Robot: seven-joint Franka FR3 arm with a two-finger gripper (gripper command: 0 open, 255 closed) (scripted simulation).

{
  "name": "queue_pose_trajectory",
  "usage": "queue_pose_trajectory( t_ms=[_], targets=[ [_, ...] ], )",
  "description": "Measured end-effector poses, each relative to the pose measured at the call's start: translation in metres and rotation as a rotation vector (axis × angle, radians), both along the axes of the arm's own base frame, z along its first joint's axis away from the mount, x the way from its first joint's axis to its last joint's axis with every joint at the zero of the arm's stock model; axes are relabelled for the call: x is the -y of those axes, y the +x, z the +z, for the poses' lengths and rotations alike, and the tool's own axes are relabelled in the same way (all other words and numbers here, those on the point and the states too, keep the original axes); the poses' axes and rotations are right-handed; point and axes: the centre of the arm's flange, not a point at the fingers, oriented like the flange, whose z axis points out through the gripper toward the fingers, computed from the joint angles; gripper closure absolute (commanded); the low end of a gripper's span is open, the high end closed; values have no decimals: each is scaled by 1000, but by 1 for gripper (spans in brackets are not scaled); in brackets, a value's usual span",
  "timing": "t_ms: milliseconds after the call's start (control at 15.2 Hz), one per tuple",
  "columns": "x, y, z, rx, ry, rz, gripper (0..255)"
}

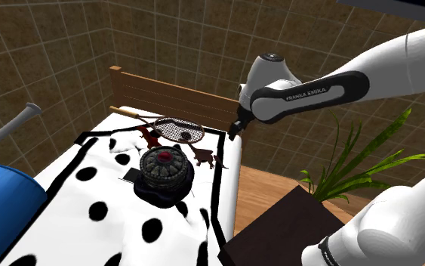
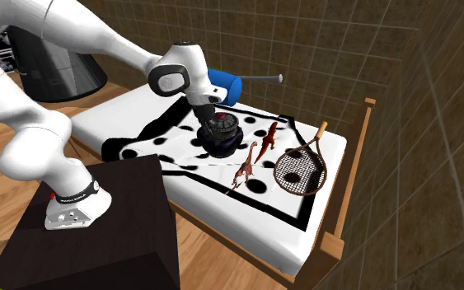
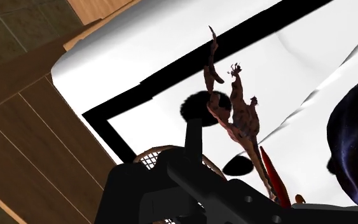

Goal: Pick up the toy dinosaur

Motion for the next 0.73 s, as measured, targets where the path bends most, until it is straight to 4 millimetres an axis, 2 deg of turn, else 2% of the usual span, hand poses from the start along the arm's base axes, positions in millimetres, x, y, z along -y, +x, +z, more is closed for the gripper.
queue_pose_trajectory(
  t_ms=[726],
  targets=[
    [-18, 90, -110, 18, 16, 63, 0]
  ],
)
